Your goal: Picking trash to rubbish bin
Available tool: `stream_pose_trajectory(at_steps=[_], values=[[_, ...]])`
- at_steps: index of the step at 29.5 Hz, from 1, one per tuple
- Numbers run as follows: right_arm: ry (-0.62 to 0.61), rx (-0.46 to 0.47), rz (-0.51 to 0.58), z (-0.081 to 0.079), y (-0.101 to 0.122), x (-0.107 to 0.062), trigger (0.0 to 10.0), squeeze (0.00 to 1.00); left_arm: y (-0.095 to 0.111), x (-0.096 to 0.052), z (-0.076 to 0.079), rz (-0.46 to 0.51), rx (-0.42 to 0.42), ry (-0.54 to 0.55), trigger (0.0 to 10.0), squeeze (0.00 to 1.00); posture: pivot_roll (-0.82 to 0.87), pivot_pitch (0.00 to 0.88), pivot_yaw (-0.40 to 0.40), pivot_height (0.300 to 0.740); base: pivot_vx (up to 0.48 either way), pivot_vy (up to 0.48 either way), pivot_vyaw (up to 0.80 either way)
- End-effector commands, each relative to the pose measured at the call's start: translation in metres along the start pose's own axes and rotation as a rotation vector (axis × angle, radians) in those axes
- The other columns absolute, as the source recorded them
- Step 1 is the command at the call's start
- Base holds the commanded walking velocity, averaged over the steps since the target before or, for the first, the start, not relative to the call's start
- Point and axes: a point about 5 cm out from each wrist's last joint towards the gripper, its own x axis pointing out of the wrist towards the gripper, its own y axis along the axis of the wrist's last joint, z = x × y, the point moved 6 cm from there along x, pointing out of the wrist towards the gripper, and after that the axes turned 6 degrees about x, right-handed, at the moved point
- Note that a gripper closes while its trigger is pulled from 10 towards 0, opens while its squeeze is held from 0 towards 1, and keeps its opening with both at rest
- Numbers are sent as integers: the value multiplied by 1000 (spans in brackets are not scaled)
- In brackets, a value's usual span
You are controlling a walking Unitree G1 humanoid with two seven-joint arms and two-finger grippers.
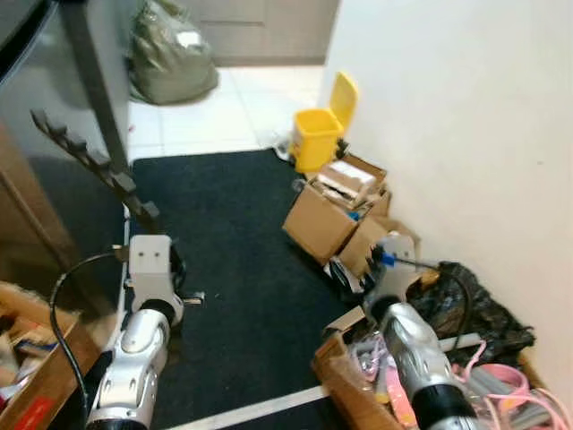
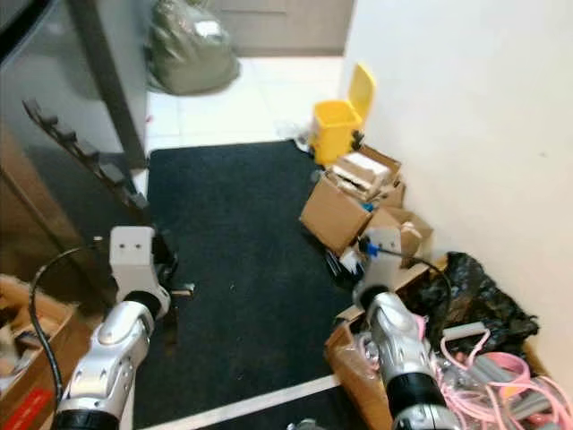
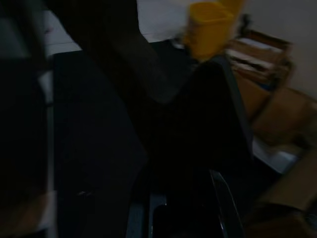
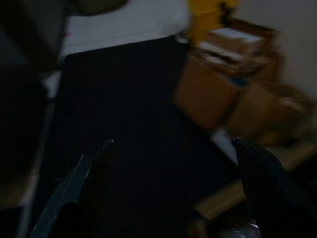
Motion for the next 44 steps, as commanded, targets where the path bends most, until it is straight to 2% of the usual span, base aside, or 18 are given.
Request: stream_pose_trajectory(at_steps=[1, 5, 9, 17, 26, 31, 33, 42, 44], values=[[-15, 4, -5, 3, -2, -3, 10000, 0, -11, -3, 1, -35, 10, -7, 10000, 0, 59, 84, -95, 740, 0, 0, -800], [-36, 3, 0, 7, -3, -6, 10000, 0, -12, -3, 1, -36, 36, -10, 10000, 0, 63, 61, -81, 740, 0, 0, -800], [-90, 21, 17, 17, -2, -8, 10000, 0, -9, 1, 6, -34, 65, -44, 10000, 0, 69, 65, -18, 740, 0, 0, -800], [-150, 50, 42, 25, -3, -16, 10000, 0, -6, 8, 12, -43, 98, -91, 10000, 0, 62, 75, 44, 740, 0, 0, -800], [-160, 52, 34, 24, -8, -22, 10000, 0, -7, 9, 6, -39, 108, -59, 10000, 0, 50, 101, 39, 740, 0, 0, -800], [-147, 46, 31, 21, -6, -21, 10000, 0, -9, 8, 7, -37, 104, -53, 10000, 0, 43, 115, 23, 740, 0, 0, -800], [-145, 43, 28, 21, -6, -21, 10000, 0, -10, 7, 9, -44, 71, -51, 10000, 0, 42, 117, 20, 740, 0, 0, -800], [-149, 37, 26, 23, -4, -21, 10000, 0, -15, 5, 11, -57, 87, -52, 10000, 0, 39, 124, 17, 740, 0, 0, -800], [-150, 38, 20, 23, -6, -21, 10000, 0, -13, 4, 11, -49, 53, -51, 10000, 0, 42, 133, 19, 740, 0, 0, -800]])
